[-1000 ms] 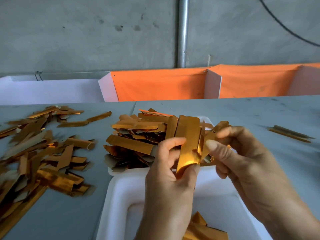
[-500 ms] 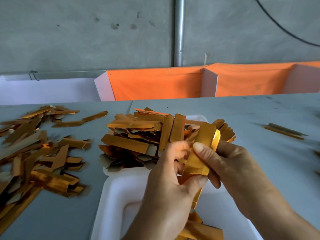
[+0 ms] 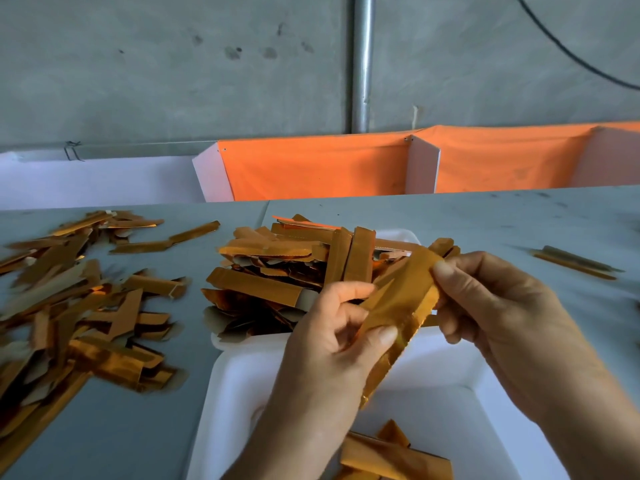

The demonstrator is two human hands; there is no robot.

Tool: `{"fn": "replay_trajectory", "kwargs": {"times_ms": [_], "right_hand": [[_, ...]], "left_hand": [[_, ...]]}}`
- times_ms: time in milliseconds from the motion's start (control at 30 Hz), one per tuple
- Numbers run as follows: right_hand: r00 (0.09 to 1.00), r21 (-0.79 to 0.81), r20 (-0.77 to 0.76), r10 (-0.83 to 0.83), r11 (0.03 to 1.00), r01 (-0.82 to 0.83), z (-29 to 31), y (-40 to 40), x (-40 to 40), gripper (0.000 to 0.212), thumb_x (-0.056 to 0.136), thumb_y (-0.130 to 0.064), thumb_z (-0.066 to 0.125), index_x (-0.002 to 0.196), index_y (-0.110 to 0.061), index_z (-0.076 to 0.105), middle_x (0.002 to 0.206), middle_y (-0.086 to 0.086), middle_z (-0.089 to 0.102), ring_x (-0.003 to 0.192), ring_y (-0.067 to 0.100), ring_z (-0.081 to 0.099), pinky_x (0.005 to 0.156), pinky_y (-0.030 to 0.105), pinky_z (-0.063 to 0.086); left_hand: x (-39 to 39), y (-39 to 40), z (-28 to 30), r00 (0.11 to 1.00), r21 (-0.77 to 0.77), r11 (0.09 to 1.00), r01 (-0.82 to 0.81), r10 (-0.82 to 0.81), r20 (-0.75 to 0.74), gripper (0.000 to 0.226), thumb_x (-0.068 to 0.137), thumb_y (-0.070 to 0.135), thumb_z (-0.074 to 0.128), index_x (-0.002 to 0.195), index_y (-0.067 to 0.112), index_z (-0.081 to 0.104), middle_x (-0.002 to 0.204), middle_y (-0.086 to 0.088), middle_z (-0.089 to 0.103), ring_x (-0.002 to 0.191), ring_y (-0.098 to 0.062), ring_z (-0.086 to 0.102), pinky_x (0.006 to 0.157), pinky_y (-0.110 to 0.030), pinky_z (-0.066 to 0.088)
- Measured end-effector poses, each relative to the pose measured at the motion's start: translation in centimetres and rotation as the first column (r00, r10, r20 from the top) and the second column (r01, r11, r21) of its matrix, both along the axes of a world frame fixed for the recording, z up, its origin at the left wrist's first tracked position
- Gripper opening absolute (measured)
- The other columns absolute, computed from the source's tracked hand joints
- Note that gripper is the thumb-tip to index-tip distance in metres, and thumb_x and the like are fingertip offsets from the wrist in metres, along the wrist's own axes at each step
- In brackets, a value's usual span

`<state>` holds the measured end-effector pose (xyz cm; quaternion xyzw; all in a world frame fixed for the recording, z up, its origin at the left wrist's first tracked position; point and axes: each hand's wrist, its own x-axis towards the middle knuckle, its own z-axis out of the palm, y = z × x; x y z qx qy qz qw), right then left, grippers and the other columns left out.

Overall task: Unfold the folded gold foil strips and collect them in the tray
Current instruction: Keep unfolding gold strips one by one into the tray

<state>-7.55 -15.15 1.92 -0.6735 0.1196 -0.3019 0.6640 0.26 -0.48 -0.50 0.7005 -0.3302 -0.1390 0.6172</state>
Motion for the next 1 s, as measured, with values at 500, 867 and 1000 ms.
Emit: {"fn": "replay_trajectory", "kwargs": {"times_ms": [500, 867, 1000], "right_hand": [[0.937, 0.227, 0.074, 0.341, 0.909, -0.349, 0.4, -1.0, -0.4, 0.046, 0.055, -0.052, 0.086, 0.077, -0.016, 0.068, 0.071, 0.005, 0.062, 0.061, 0.011, 0.058, 0.051, 0.021, 0.049], [0.931, -0.015, -0.003, 0.365, 0.931, -0.365, 0.6, -1.2, -0.9, 0.034, 0.07, -0.038, 0.076, 0.083, -0.008, 0.07, 0.065, 0.005, 0.06, 0.051, 0.012, 0.053, 0.049, 0.018, 0.045], [0.93, -0.003, -0.033, 0.365, 0.931, -0.365, 0.6, -1.3, -1.0, 0.031, 0.07, -0.039, 0.075, 0.079, -0.009, 0.07, 0.065, 0.007, 0.062, 0.052, 0.013, 0.057, 0.05, 0.019, 0.048]], "left_hand": [[-0.1, 0.8, 1.3, 0.973, -0.039, 0.974, 0.224, -0.225, -0.041, 0.044, 0.075, 0.055, 0.059, 0.119, 0.053, 0.055, 0.086, 0.018, 0.064, 0.078, 0.003, 0.061, 0.066, -0.008, 0.044], [-0.5, 0.8, 1.7, 0.962, 0.091, 0.973, 0.213, -0.225, 0.157, 0.031, 0.094, 0.042, 0.039, 0.114, 0.029, 0.06, 0.095, 0.013, 0.072, 0.083, 0.0, 0.069, 0.077, -0.02, 0.055], [-0.5, 0.6, 1.2, 0.938, 0.121, 0.992, 0.043, -0.082, 0.336, 0.035, 0.088, 0.048, 0.042, 0.116, 0.032, 0.056, 0.093, 0.019, 0.069, 0.088, 0.006, 0.063, 0.076, -0.014, 0.051]]}}
